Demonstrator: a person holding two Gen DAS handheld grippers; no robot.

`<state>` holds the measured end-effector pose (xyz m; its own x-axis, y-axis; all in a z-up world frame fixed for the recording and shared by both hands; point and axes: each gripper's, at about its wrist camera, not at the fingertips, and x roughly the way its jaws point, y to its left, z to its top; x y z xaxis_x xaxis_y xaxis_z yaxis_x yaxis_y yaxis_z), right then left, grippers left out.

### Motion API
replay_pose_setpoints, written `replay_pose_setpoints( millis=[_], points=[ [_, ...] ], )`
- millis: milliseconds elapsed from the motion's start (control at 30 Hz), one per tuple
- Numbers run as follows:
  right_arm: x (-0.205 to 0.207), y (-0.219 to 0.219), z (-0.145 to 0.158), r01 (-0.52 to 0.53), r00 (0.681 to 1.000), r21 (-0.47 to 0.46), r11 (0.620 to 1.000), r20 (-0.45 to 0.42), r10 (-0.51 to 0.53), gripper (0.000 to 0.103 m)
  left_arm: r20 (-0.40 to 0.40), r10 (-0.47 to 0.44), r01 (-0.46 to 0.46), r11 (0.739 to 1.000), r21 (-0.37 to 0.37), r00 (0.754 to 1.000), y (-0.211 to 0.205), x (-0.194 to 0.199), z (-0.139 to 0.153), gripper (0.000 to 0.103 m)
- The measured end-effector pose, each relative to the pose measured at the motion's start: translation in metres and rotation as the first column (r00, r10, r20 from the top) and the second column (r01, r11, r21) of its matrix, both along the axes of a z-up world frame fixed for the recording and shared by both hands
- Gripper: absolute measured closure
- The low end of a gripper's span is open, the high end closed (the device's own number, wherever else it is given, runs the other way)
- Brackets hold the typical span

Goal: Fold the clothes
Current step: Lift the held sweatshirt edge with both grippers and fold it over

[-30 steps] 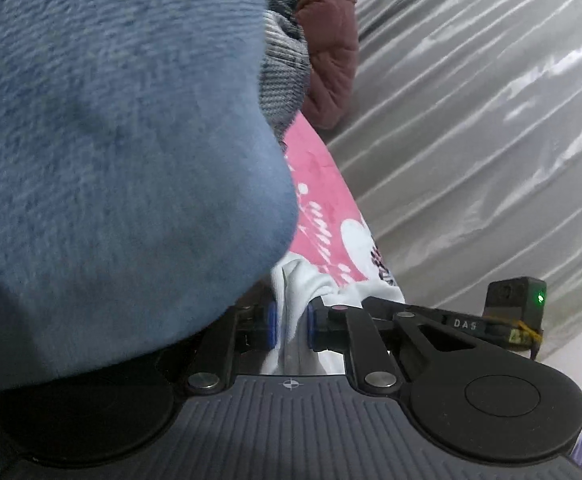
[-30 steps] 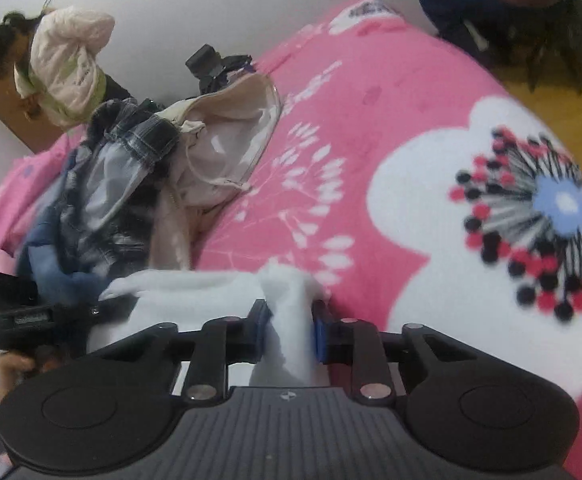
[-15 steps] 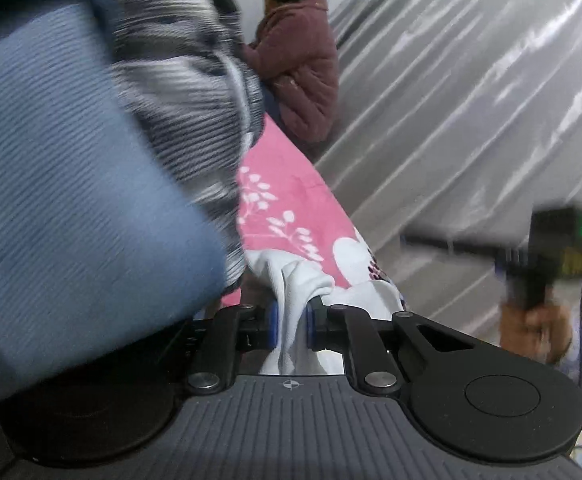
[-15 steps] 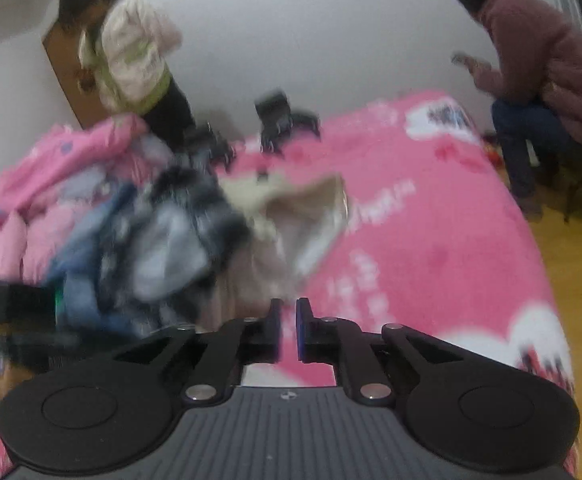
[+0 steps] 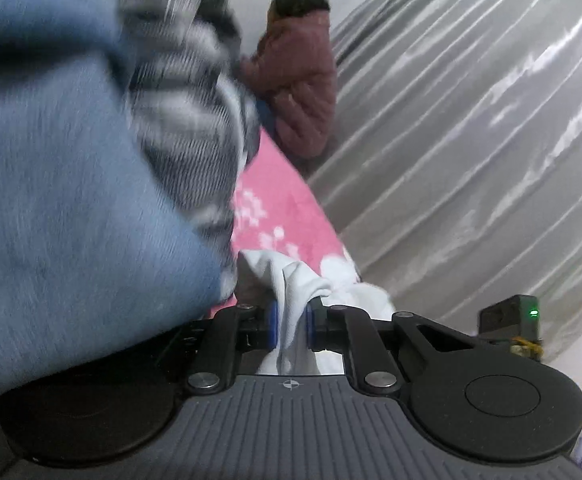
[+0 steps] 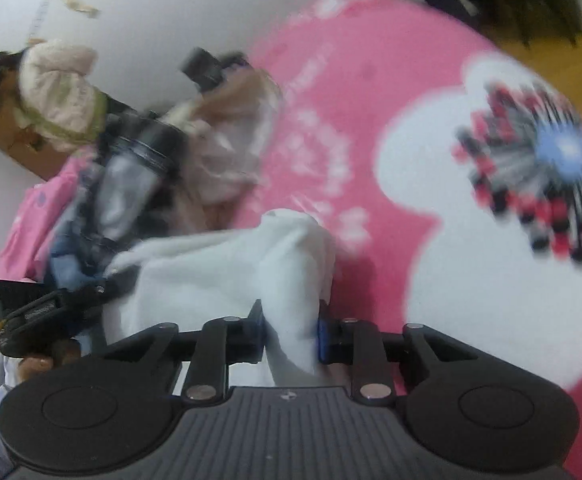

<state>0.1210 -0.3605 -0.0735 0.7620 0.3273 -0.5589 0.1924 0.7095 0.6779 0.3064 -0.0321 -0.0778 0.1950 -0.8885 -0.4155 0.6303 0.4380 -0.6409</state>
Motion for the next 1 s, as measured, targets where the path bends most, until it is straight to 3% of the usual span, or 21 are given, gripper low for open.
replay_pose_setpoints(
  millis=[133, 233, 333, 367, 533, 667, 700, 767, 833, 933, 1000],
  points=[
    [0.028, -0.006, 0.035, -0.021, 0.996, -0.130, 0.991, 0.089, 0.033, 0.078, 0.033, 0.029, -0.028, 0.999, -0.029, 0.999, -0.007, 0.016, 0.011, 0.093],
    [0.047, 0.008, 0.051, -0.099, 0.985, -0.303, 0.948, 0.103, 0.136, 0.077, 0.186, -0.029, 0.020, 0.998, 0.053, 0.982, -0.009, 0.003, 0.013, 0.093],
    [0.038, 0.028, 0.046, -0.161, 0.971, -0.478, 0.864, 0.078, 0.224, 0.077, 0.401, -0.135, 0.067, 0.982, 0.178, 0.906, -0.007, -0.034, 0.022, 0.092],
    [0.033, 0.033, 0.044, -0.171, 0.968, -0.523, 0.835, 0.069, 0.241, 0.077, 0.435, -0.162, 0.079, 0.976, 0.203, 0.885, -0.005, -0.043, 0.025, 0.092],
    [-0.003, 0.067, 0.052, -0.171, 0.944, -0.731, 0.660, 0.071, 0.324, 0.076, 0.532, -0.226, 0.084, 0.957, 0.277, 0.816, 0.005, -0.083, 0.041, 0.092],
    [-0.034, 0.094, 0.064, -0.165, 0.906, -0.830, 0.532, 0.085, 0.414, 0.076, 0.579, -0.226, 0.057, 0.954, 0.295, 0.783, 0.016, -0.110, 0.052, 0.093],
    [-0.044, 0.100, 0.067, -0.173, 0.894, -0.849, 0.500, 0.078, 0.442, 0.076, 0.605, -0.239, 0.055, 0.950, 0.306, 0.759, 0.020, -0.121, 0.054, 0.093],
    [-0.066, 0.115, 0.069, -0.171, 0.872, -0.888, 0.428, 0.065, 0.484, 0.076, 0.673, -0.289, 0.057, 0.937, 0.345, 0.681, 0.032, -0.151, 0.055, 0.093],
    [-0.088, 0.131, 0.069, -0.156, 0.852, -0.925, 0.347, 0.052, 0.521, 0.076, 0.706, -0.331, 0.060, 0.923, 0.380, 0.627, 0.037, -0.174, 0.056, 0.093],
    [-0.122, 0.150, 0.063, -0.127, 0.822, -0.962, 0.241, 0.034, 0.569, 0.076, 0.718, -0.347, 0.053, 0.916, 0.398, 0.603, 0.051, -0.196, 0.053, 0.093],
    [-0.142, 0.160, 0.059, -0.105, 0.805, -0.972, 0.210, 0.041, 0.592, 0.076, 0.725, -0.363, 0.046, 0.908, 0.417, 0.585, 0.059, -0.211, 0.049, 0.093]
  ],
)
